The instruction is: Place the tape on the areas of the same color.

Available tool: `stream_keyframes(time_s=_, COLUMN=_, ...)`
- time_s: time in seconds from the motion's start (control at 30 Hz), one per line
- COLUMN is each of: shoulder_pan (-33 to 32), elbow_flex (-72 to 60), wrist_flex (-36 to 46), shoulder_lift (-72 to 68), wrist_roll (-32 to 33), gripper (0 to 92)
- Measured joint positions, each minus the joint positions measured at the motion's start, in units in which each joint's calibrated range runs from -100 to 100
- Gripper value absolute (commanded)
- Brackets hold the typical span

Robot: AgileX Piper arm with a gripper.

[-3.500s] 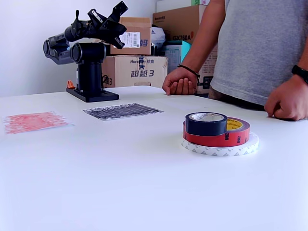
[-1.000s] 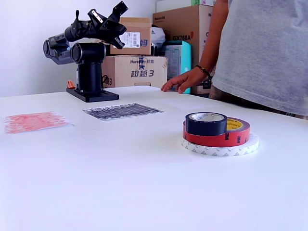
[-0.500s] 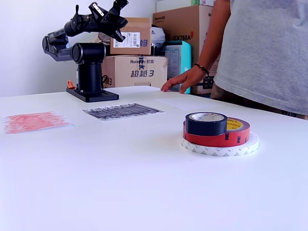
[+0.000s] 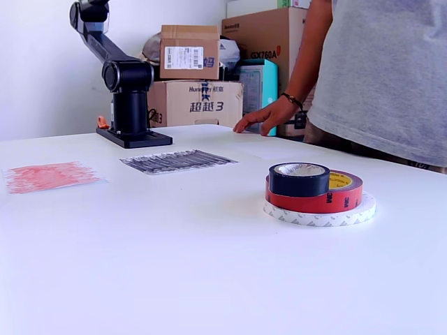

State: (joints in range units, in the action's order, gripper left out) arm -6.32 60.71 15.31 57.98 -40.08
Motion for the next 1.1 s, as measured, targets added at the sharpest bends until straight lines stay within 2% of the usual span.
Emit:
stream_keyframes(time_s=0.17, shoulder_pan=0.68, elbow_flex=-10.65, wrist_flex=0.0, shoulder_lift=-12.71, wrist_roll=1.05, gripper=0.5)
stream_keyframes(time_s=0.53, shoulder_pan=4.01, elbow_flex=-31.71, wrist_flex=0.0, shoulder_lift=-38.34, wrist_roll=9.7, gripper=0.5)
stream_keyframes(time_s=0.8, shoulder_pan=5.96, elbow_flex=-40.69, wrist_flex=0.0, shoulder_lift=-53.46, wrist_roll=10.51, gripper=0.5)
stream_keyframes(time_s=1.1, shoulder_pan=6.85, elbow_flex=-51.27, wrist_flex=9.36, shoulder_lift=-65.38, wrist_roll=16.68, gripper=0.1)
